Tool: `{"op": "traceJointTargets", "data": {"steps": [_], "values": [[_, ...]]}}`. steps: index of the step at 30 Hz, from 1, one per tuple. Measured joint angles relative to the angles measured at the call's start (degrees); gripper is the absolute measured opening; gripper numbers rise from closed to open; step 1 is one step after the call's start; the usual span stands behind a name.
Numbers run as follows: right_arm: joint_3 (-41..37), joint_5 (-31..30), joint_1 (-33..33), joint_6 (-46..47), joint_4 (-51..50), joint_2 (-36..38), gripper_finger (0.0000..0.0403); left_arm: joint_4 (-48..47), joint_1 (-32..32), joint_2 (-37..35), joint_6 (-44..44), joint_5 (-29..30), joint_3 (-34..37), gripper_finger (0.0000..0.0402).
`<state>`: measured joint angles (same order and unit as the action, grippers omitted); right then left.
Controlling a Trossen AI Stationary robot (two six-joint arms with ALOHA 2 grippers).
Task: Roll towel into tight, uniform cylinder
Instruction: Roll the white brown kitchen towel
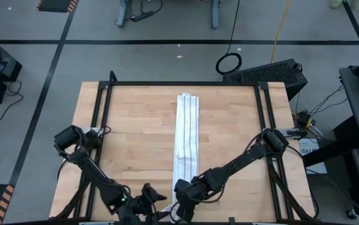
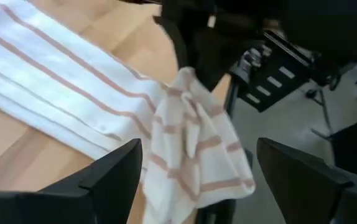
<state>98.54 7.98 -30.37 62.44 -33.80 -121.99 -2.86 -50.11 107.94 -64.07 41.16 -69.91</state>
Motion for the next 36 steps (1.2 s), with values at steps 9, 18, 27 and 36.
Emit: {"op": "traceJointTargets", "data": {"steps": [9,18,27,36], "values": [[0.0,1.2,0.4,-1.4,0.2,0.0,0.0,7.3,2.4,3.4,0.0,-10.2,0.0,0.0385],[0.0,1.4,0.6,-1.9,0.3,0.0,0.0,7.3,5.5,4.1,7.8,-12.9,0.0,0.0399],[0.0,1.4,1.3,-2.0,0.6,0.0,0.0,6.2,8.1,6.1,6.0,-20.3,0.0,0.0382],[0.0,1.4,-0.6,-0.3,0.2,-0.1,0.0,4.9,6.8,6.2,9.3,-23.4,0.0,0.0116]]}}
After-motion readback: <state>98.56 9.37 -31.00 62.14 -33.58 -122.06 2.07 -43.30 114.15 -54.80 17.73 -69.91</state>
